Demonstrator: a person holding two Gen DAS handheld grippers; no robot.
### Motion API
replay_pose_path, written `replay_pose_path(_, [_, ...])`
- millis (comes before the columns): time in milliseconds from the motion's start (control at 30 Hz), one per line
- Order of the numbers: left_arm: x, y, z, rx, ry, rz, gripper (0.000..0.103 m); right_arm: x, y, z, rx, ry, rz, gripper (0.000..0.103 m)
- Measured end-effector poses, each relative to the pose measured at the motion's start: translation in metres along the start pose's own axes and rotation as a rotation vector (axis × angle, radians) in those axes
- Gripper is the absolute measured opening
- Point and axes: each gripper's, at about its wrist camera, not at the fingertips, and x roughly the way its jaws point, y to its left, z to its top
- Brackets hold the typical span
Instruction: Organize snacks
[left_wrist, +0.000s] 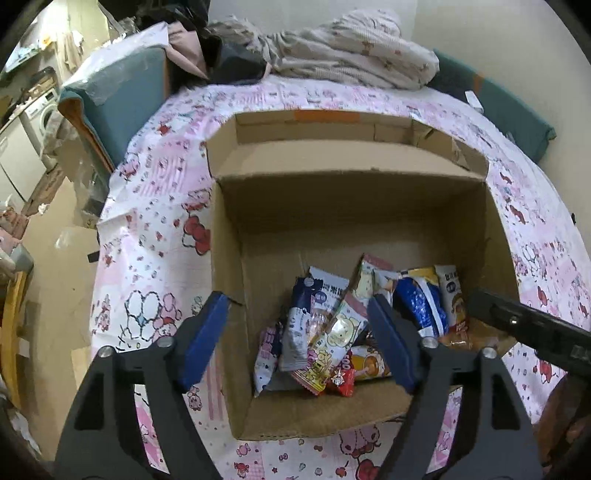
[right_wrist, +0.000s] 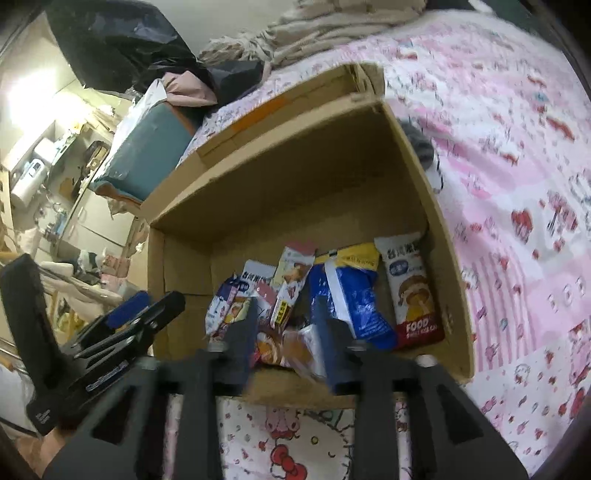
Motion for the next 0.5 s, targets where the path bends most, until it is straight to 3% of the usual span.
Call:
replay_pose_path(67, [-0.004,0.001,0.001,0.004,-0.009,-0.002,0.076,-0.010,0.002,0.001,-0.010,-0.065,-0.020,0.097])
replay_pose_path(300, [-0.019,0.010,0.006,-0.045,-0.027,0.014,0.076,-0.026,0.011,0.007,-0.048,-0.128,-0.040,0.098])
replay_pose_path(500, [-0.049,0.015,0.003,-0.042,-0.092,0.026,0.076,-0.053,0.025,0.000,-0.103,-0.191,-0.076,0.098])
